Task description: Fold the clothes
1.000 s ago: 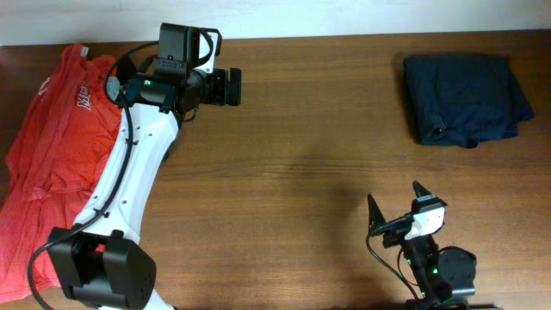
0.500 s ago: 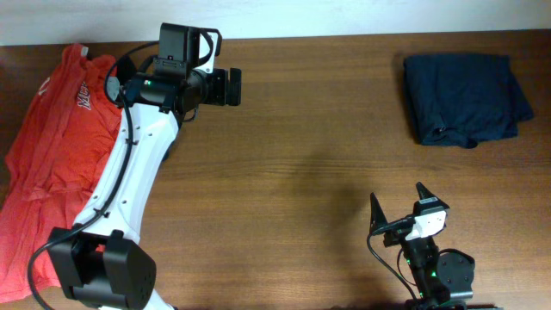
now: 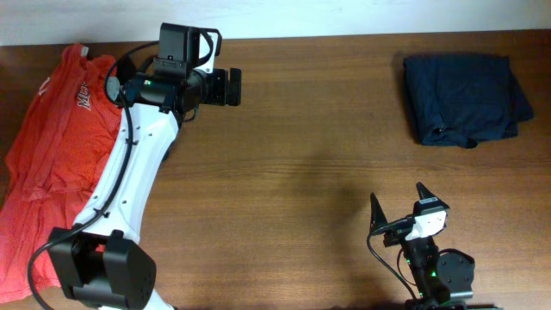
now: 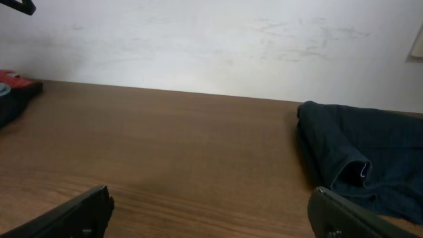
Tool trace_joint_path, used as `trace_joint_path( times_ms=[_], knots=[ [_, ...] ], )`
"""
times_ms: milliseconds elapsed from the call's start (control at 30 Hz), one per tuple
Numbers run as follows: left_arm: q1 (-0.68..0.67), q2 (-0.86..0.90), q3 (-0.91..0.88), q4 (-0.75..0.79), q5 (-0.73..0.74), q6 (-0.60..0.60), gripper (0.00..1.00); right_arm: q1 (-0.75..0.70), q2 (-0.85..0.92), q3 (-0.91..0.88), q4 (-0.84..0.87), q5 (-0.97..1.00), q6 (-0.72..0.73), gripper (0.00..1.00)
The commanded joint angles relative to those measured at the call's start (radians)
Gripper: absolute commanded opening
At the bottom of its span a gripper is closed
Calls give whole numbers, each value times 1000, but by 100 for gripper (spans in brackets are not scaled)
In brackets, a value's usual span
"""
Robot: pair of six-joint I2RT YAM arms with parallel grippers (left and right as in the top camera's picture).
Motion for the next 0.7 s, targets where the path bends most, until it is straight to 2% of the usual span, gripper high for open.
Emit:
trace_joint_path(
  times_ms=[0,233,433,533,667],
  knots=[
    [1,-31,14,2,0,16,99,-4,-9,-11,3,16,12,99],
    [1,-32,14,-1,-2,16,99,-4,-9,-11,3,16,12,99],
    [10,-118,-13,5,-105,16,99,-4,-9,-11,3,16,12,99],
    [11,-195,-79,99,-110,16,99,-4,-9,-11,3,16,12,99],
    [13,-337,-256,261,-140,16,99,-4,-9,-11,3,16,12,99]
  ],
)
